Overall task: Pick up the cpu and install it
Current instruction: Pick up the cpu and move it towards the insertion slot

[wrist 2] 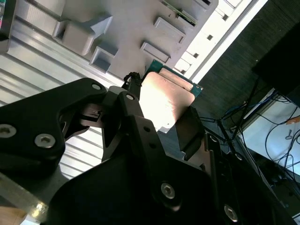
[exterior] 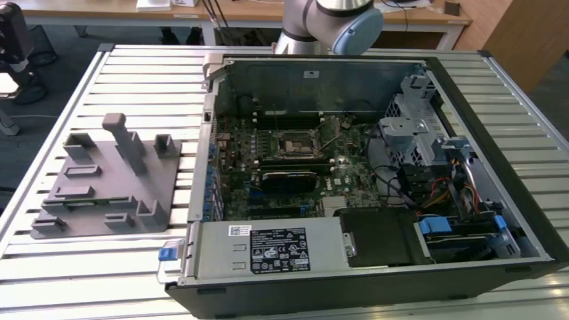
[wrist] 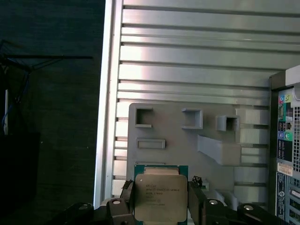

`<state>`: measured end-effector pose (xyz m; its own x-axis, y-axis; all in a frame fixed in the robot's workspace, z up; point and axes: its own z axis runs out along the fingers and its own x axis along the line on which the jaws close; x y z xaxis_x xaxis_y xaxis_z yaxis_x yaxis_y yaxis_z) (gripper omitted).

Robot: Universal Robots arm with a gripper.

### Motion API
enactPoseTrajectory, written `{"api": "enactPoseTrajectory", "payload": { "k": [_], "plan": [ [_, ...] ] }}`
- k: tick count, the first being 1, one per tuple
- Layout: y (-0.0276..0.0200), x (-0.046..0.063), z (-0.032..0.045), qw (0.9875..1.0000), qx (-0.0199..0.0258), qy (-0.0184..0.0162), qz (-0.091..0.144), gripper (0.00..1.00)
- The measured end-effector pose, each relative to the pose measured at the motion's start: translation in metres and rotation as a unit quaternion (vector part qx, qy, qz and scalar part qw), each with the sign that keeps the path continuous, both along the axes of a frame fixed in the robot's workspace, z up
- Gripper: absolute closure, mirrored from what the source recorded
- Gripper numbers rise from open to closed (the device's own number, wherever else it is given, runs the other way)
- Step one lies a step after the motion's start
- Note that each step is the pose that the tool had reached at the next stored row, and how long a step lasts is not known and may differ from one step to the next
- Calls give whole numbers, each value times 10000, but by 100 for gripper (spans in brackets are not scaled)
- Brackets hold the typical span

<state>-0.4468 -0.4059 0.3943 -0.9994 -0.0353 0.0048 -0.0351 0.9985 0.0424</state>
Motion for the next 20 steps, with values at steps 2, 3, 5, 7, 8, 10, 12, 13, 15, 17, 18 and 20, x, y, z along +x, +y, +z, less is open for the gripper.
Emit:
{"api": "enactPoseTrajectory", "payload": {
  "k": [2,3,5,7,8,10,12,13,15,17,18,20],
  "plan": [
    [0,29,0,10000,0,0,0,46],
    [0,44,0,10000,0,0,0,46],
    [0,75,0,10000,0,0,0,46],
    [0,103,0,10000,0,0,0,46],
    [0,116,0,10000,0,0,0,46],
    [0,141,0,10000,0,0,0,46],
    [0,166,0,10000,0,0,0,46],
    [0,178,0,10000,0,0,0,46],
    [0,202,0,10000,0,0,0,46],
    [0,231,0,10000,0,0,0,46],
    [0,246,0,10000,0,0,0,46],
    [0,278,0,10000,0,0,0,46]
  ]
}}
